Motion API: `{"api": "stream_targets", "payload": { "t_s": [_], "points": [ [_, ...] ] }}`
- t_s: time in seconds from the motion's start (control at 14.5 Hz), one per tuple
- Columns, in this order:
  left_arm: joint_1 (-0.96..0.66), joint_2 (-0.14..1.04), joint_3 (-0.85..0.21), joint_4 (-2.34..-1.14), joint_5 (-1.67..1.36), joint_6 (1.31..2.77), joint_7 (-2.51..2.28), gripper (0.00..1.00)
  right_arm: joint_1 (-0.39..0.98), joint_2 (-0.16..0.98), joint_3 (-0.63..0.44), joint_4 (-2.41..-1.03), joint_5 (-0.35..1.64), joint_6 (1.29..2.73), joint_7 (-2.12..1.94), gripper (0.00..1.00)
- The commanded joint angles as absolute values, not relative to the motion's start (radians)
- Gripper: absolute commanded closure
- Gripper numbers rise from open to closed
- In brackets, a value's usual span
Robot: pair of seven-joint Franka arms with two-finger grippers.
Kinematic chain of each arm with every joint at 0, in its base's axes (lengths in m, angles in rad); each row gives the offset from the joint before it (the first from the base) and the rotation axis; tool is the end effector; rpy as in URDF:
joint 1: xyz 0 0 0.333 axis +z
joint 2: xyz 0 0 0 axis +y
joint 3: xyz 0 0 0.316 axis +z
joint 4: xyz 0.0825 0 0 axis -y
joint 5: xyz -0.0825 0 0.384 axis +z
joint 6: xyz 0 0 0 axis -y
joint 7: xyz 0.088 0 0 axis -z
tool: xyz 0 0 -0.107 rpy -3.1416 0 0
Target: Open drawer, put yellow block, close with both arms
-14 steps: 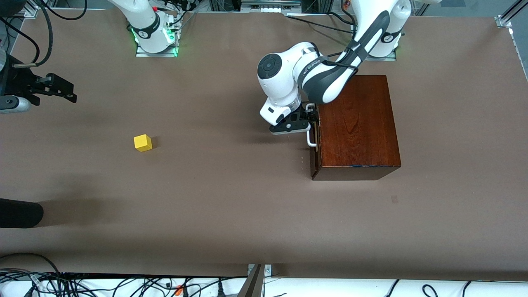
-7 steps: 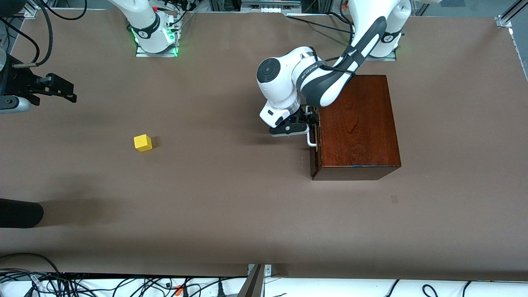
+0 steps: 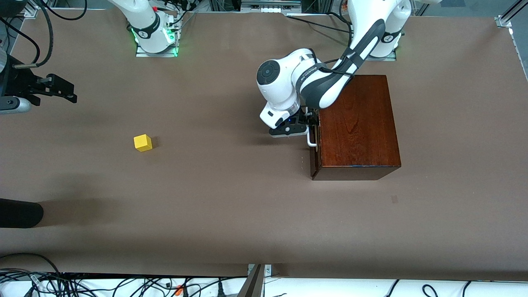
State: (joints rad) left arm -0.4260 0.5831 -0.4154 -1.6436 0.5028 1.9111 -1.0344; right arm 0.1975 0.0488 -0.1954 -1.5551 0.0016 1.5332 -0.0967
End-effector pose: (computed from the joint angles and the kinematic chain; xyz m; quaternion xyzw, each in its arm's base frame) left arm 0.4831 -0.4440 0.2803 -0.9865 0.0029 -0.0148 0.1632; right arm 0.5643 0.0040 0.6019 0.9982 0.0493 -0.0350 0.0023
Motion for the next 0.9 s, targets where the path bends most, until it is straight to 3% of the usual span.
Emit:
{"api": "stream_targets", "payload": {
  "t_s": [0.0,0.83],
  "points": [
    [-0.430,0.592,-0.414,-1.626,0.532,1.917,-1.026,0.00,0.189,0.063,-0.190,-1.531,0.002,1.532,-0.100,0.00],
    [-0.448,0.629,-0.416,-1.578,0.520,1.950,-1.042,0.00,0.189,0.071,-0.190,-1.531,-0.002,1.534,-0.140,0.00]
  ]
}}
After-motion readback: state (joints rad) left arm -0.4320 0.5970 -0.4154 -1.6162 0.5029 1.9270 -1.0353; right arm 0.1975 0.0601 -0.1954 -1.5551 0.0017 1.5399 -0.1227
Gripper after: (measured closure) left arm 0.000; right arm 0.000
